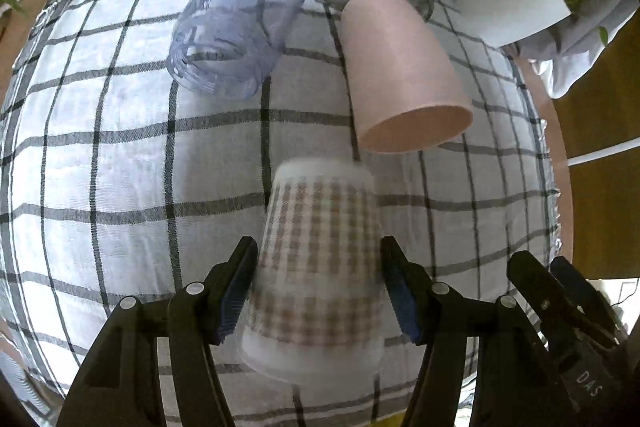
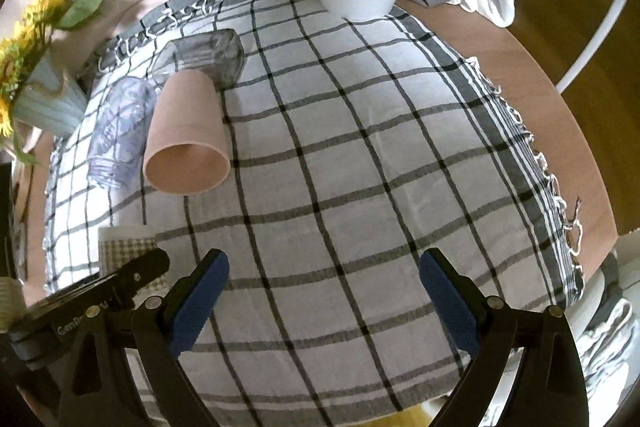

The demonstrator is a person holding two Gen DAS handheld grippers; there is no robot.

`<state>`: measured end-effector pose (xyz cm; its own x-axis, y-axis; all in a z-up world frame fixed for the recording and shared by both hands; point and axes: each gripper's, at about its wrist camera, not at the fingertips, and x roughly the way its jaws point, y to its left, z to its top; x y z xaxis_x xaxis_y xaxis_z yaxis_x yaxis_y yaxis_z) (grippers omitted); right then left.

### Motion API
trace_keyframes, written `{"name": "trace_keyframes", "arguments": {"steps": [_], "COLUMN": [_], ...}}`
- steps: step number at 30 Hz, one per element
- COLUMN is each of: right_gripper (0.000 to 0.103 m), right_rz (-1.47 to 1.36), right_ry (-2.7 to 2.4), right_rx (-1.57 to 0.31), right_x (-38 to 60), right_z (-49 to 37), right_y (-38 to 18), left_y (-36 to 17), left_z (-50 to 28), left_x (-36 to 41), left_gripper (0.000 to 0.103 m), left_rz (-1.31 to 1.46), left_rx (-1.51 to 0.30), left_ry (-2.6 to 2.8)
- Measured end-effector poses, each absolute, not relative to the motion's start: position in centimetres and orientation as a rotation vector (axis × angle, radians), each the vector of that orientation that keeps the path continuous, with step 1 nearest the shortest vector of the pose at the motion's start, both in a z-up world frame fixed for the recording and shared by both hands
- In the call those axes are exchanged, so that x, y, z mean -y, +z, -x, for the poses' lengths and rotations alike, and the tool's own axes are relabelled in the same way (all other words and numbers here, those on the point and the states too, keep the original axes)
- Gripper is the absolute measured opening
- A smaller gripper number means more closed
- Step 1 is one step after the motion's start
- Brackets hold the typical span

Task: Flip cup upside down
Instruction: 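Carry the held houndstooth cup with the left tool toward the right tool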

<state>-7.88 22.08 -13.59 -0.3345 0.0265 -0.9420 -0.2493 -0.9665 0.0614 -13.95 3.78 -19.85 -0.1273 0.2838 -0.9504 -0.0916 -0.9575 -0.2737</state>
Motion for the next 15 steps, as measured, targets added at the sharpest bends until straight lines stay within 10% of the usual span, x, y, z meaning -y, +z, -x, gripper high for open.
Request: {"name": "trace_keyframes", "arguments": {"steps": [15], "right_gripper": [0.097], "right_rz": [1.632], "right_ry": [2.448], "right_rx": [-0.239], "right_x": [-21.5], "right_z": [7.5], "right_y": [-11.2], "left_y": [-15.0], "left_z": [12.8], "left_x": [-2.8], "left_gripper": [0.092], "left_rz": [1.722], "left_rx": [0.082], "left_ry": [2.363]}}
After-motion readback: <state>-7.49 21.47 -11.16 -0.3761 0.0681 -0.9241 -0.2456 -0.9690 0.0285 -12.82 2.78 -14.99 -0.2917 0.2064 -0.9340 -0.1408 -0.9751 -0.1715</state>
